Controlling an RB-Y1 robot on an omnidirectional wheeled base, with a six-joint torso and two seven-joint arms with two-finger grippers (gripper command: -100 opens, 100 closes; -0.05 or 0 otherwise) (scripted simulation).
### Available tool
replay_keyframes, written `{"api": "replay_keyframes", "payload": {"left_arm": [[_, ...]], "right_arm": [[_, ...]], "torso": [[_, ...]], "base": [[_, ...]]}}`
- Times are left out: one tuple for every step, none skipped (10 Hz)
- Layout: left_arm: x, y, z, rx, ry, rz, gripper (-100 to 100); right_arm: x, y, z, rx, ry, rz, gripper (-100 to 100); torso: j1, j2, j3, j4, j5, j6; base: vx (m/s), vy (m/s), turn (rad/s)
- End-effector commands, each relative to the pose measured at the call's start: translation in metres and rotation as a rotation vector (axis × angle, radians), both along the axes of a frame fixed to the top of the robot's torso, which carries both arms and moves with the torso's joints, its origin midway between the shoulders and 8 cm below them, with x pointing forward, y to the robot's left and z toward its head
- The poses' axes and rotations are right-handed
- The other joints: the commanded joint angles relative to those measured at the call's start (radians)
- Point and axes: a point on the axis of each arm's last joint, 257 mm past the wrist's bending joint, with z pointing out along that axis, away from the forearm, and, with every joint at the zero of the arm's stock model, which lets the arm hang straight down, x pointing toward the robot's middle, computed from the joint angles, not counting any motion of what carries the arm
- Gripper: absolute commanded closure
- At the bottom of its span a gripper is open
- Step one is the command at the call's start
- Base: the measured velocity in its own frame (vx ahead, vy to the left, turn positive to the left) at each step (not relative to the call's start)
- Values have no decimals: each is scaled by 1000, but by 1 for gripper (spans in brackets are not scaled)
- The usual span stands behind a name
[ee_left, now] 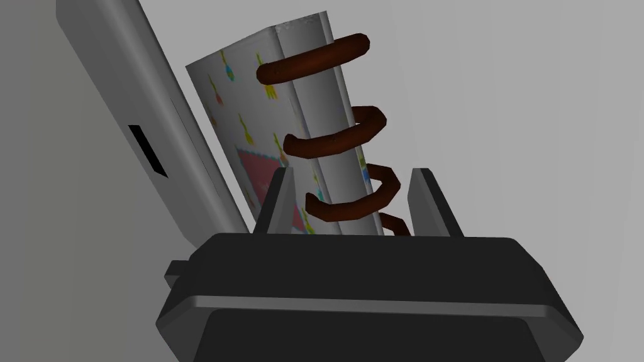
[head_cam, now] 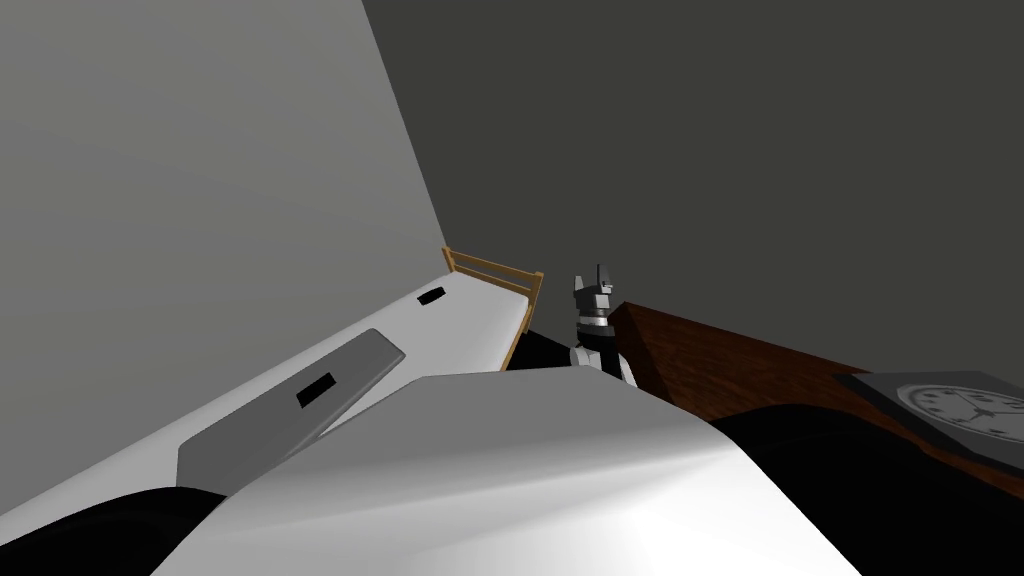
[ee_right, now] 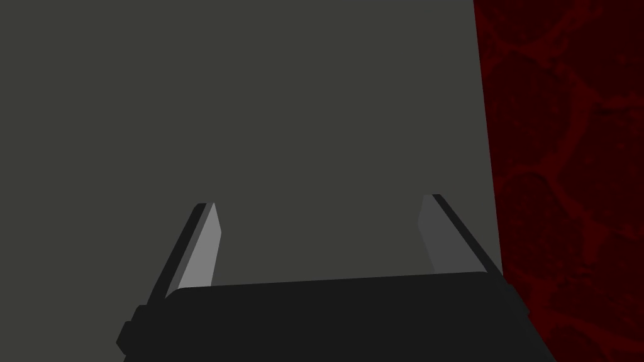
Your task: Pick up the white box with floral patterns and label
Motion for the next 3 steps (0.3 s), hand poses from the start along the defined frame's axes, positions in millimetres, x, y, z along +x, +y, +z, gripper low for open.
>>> {"api": "replay_keyframes", "payload": {"left_arm": [[-4, 0, 7, 2, 0, 1, 100], [-3, 0, 5, 2, 0, 1, 100], [-4, 0, 5, 1, 2, 1, 0]], "right_arm": [[0, 0, 0, 0, 0, 0, 0], [0, 0, 0, 0, 0, 0, 0], [0, 0, 0, 0, 0, 0, 0]], "torso": [[0, 0, 0, 0, 0, 0], [-2, 0, 0, 0, -1, 0], [-1, 0, 0, 0, -1, 0]], "base": [[-16, -40, -17], [-7, -19, 3], [0, 0, 0]]}}
